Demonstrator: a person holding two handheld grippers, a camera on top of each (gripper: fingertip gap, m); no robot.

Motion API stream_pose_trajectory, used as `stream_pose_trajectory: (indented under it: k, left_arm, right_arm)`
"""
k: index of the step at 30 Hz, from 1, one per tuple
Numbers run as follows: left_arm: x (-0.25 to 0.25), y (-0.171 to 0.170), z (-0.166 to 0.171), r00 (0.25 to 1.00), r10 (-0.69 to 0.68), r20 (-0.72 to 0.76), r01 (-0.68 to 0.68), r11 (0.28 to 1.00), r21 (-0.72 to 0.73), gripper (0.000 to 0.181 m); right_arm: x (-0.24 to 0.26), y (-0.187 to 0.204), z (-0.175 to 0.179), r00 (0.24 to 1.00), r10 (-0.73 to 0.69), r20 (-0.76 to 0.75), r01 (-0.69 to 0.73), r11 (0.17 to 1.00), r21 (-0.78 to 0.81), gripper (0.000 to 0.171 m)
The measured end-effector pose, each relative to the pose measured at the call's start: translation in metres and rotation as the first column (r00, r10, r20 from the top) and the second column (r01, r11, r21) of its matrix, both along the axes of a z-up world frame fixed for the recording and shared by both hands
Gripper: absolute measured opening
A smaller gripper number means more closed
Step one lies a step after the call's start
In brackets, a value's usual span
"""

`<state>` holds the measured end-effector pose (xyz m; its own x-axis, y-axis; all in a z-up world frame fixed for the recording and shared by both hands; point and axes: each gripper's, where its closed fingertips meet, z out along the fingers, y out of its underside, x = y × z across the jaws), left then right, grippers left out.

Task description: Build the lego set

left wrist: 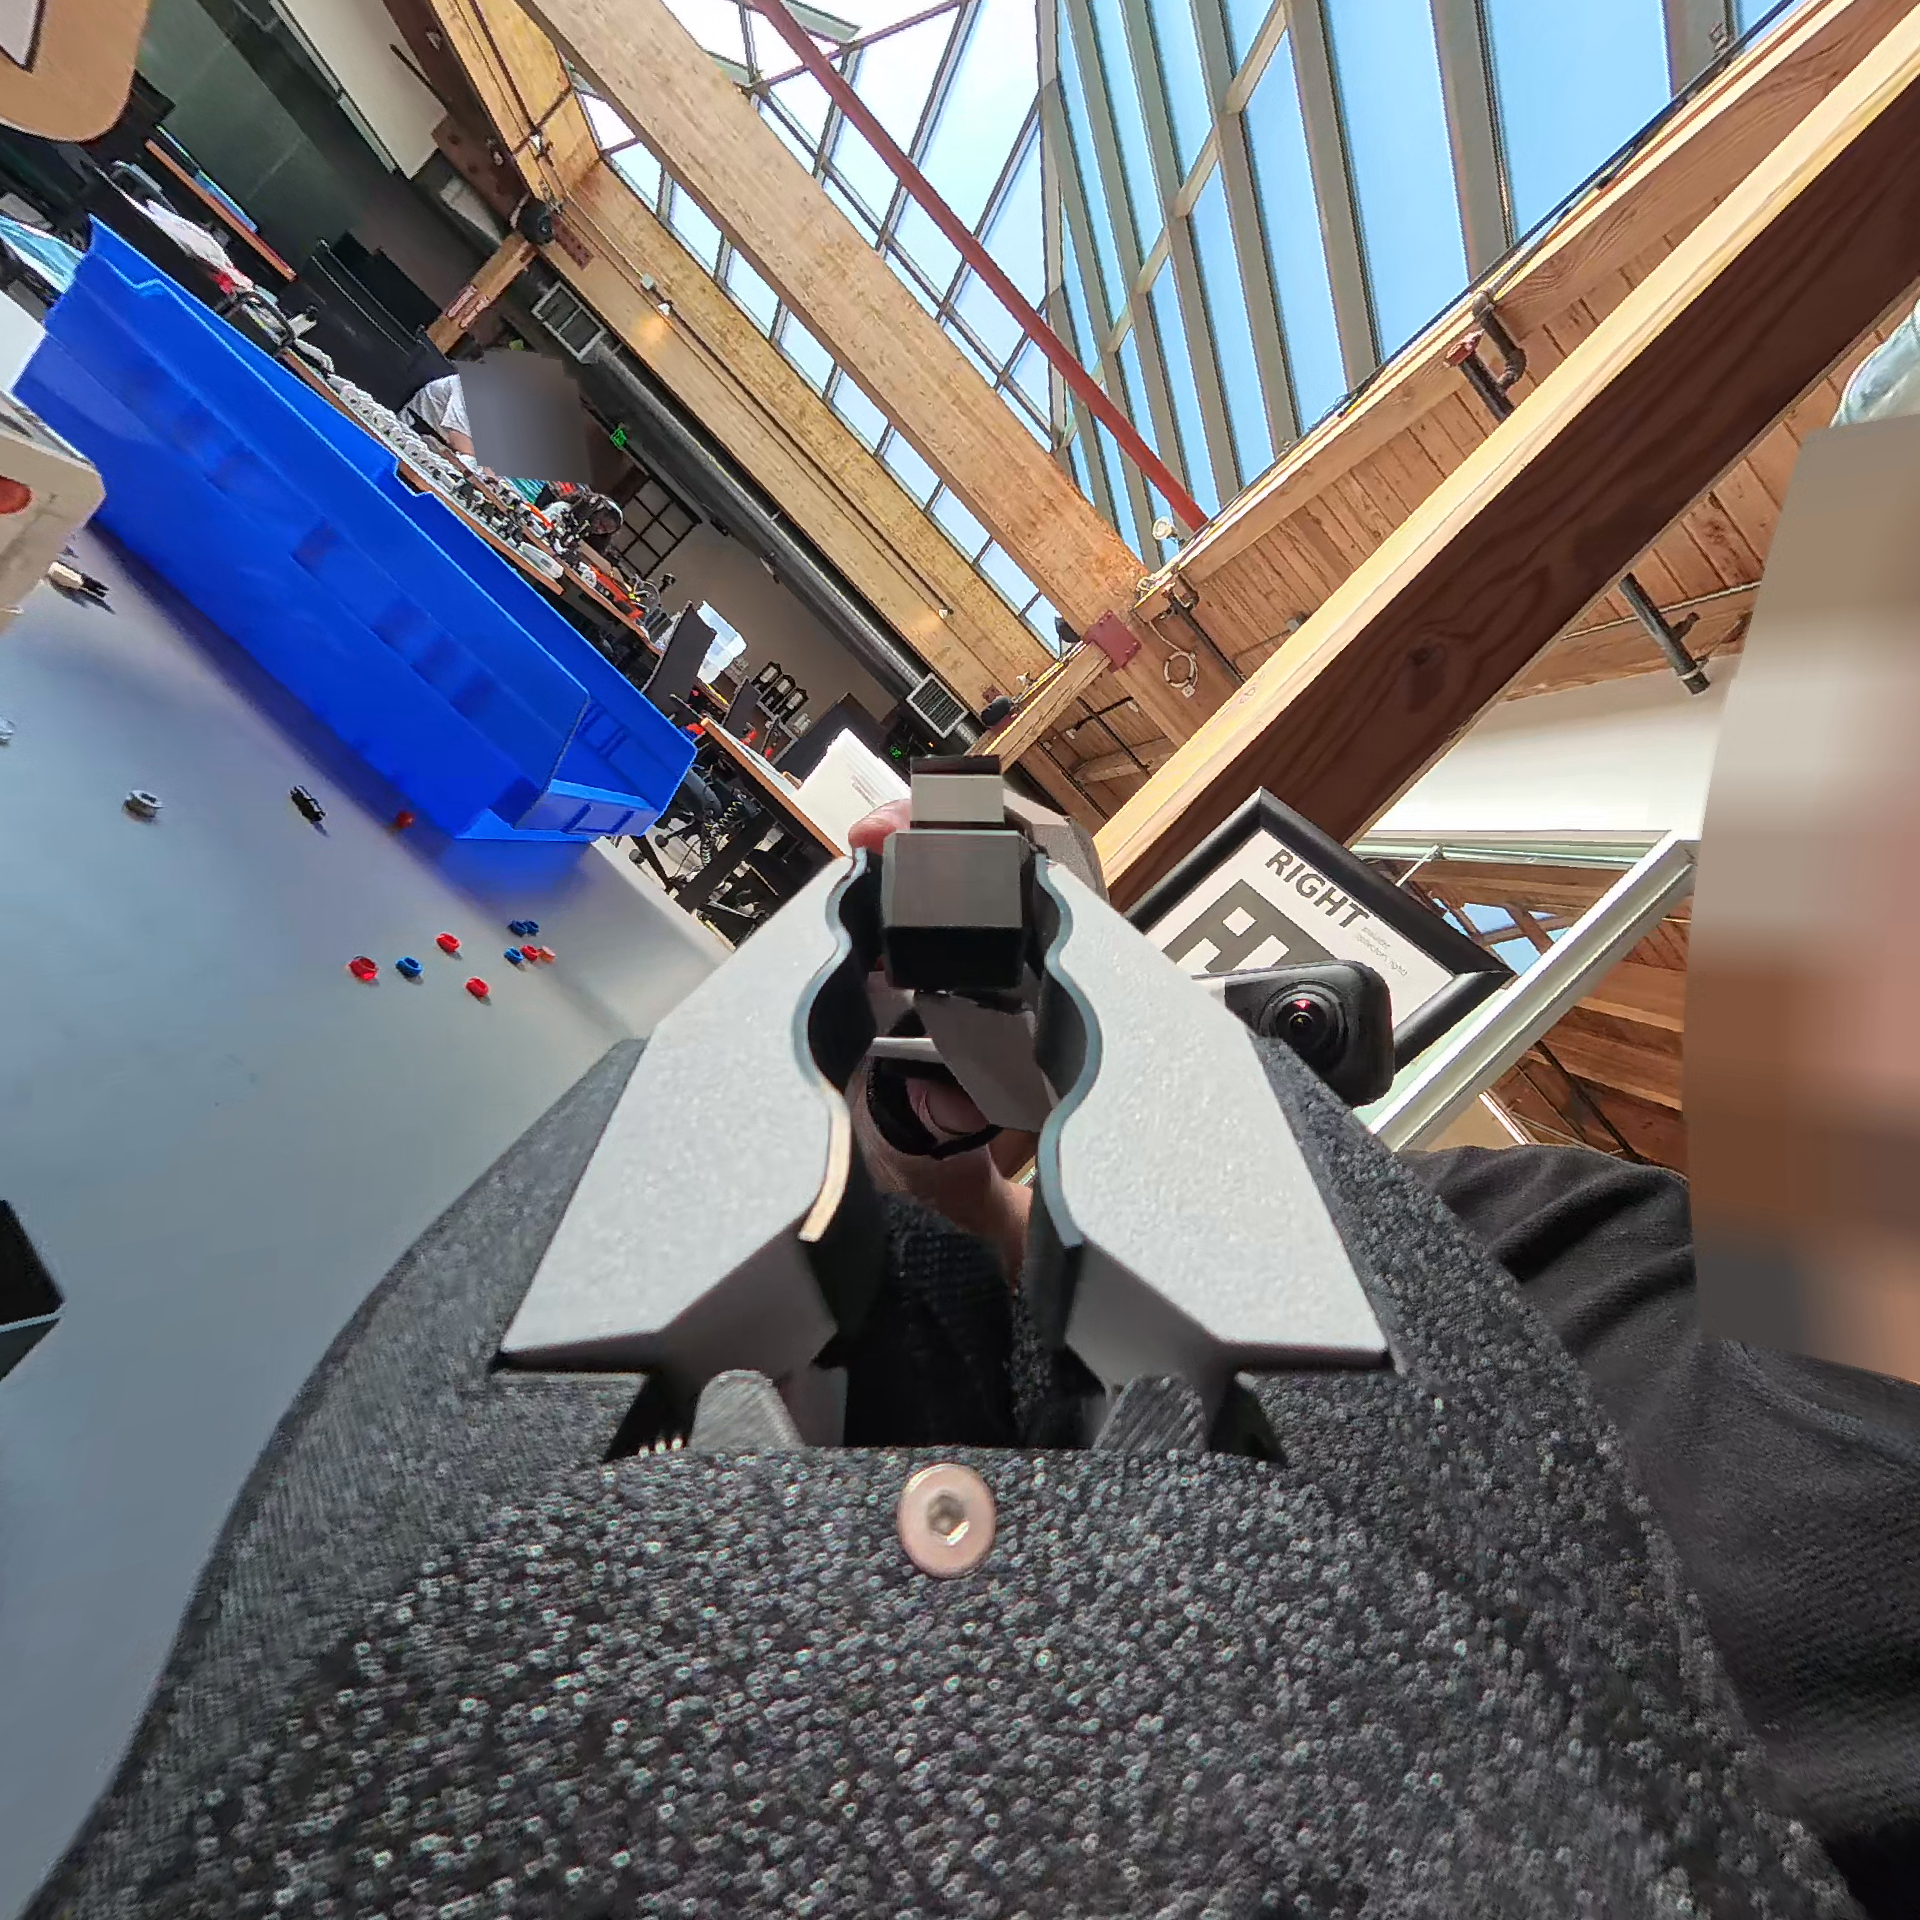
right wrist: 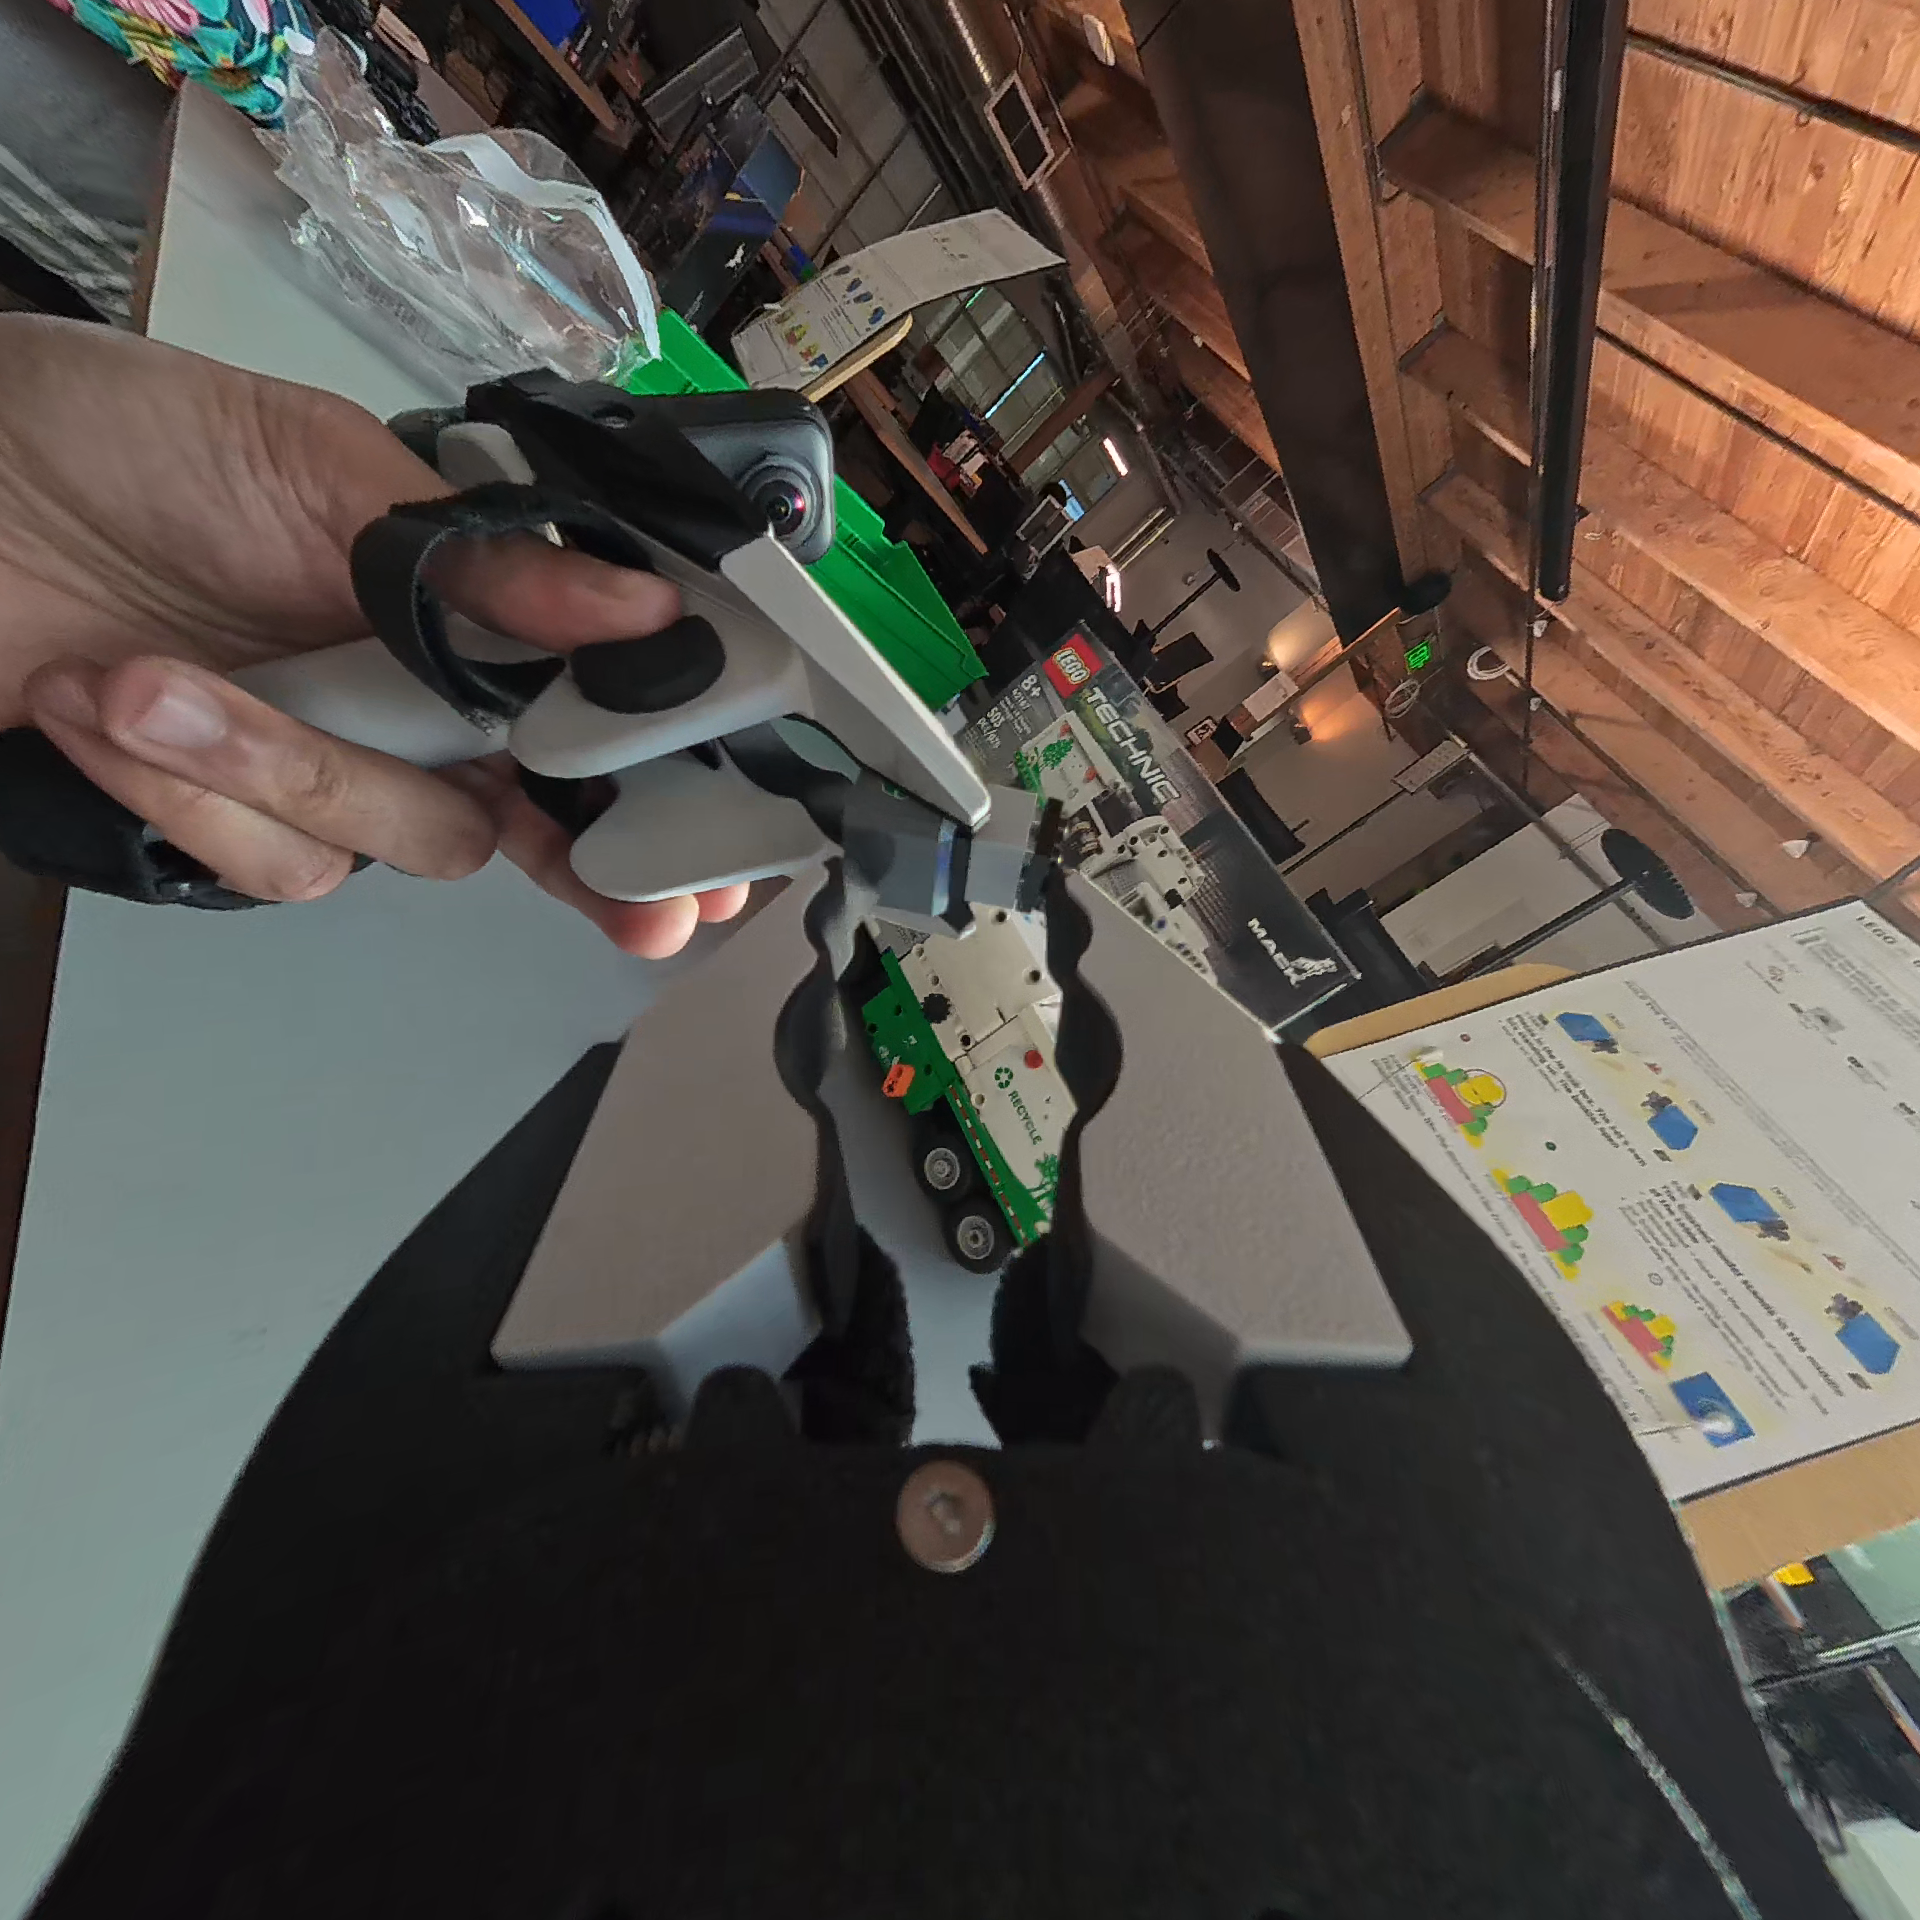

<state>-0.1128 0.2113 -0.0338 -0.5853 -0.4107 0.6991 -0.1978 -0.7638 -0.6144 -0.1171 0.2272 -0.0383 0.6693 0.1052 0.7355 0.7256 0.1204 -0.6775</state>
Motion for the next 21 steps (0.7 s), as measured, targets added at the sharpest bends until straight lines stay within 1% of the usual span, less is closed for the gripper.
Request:
stream_pose_trajectory:
  k: [1,2,4,5,7,9,11,12,17,19,21]
  left_arm:
    - [0.000,0.002,-0.001,1.000,0.002,-0.008,-0.002,1.000,-0.004,0.024]
    - [0.001,0.004,-0.001,1.000,0.004,-0.012,-0.004,1.000,-0.018,0.024]
    - [0.002,0.007,-0.001,1.000,0.009,-0.019,-0.010,0.999,-0.045,0.025]
    - [0.003,0.005,-0.002,1.000,-0.004,-0.024,0.003,0.999,-0.043,0.025]
    - [0.003,0.001,-0.002,1.000,-0.017,-0.023,0.016,0.998,-0.054,0.025]
    - [0.001,-0.003,0.000,0.999,-0.046,-0.014,0.045,0.995,-0.088,0.025]
    - [0.000,-0.008,0.002,0.998,-0.067,-0.010,0.065,0.993,-0.100,0.025]
    - [-0.001,-0.009,0.002,0.997,-0.074,-0.009,0.073,0.991,-0.110,0.025]
    - [-0.001,-0.011,0.004,0.996,-0.087,-0.010,0.086,0.989,-0.117,0.025]
    - [-0.001,-0.010,0.003,0.997,-0.081,-0.012,0.079,0.991,-0.107,0.025]
    - [-0.002,-0.011,0.002,0.996,-0.091,-0.014,0.089,0.991,-0.097,0.025]
  right_arm:
    - [0.000,0.000,-0.001,1.000,0.009,-0.020,-0.009,1.000,-0.027,0.036]
    - [-0.001,-0.001,-0.002,0.998,0.025,-0.050,-0.028,0.998,-0.053,0.042]
    - [-0.001,0.000,-0.005,0.993,0.030,-0.117,-0.042,0.994,-0.097,0.068]
    - [-0.001,0.001,-0.005,0.991,0.032,-0.130,-0.045,0.994,-0.101,0.071]
    - [-0.003,0.002,-0.004,0.991,0.043,-0.123,-0.054,0.995,-0.087,0.067]
    - [-0.006,0.003,-0.004,0.992,0.054,-0.112,-0.062,0.996,-0.068,0.054]
    - [-0.004,0.002,0.001,0.994,0.043,-0.105,-0.044,0.999,-0.014,0.044]
    - [-0.004,0.002,0.003,0.994,0.042,-0.099,-0.043,0.999,-0.004,0.042]
    - [-0.004,0.000,0.004,0.998,0.022,-0.052,-0.020,0.999,0.027,0.041]
    - [-0.004,0.001,0.003,0.998,0.024,-0.056,-0.024,1.000,0.005,0.041]
    - [-0.005,0.000,0.002,0.999,0.030,-0.027,-0.030,1.000,-0.004,0.040]
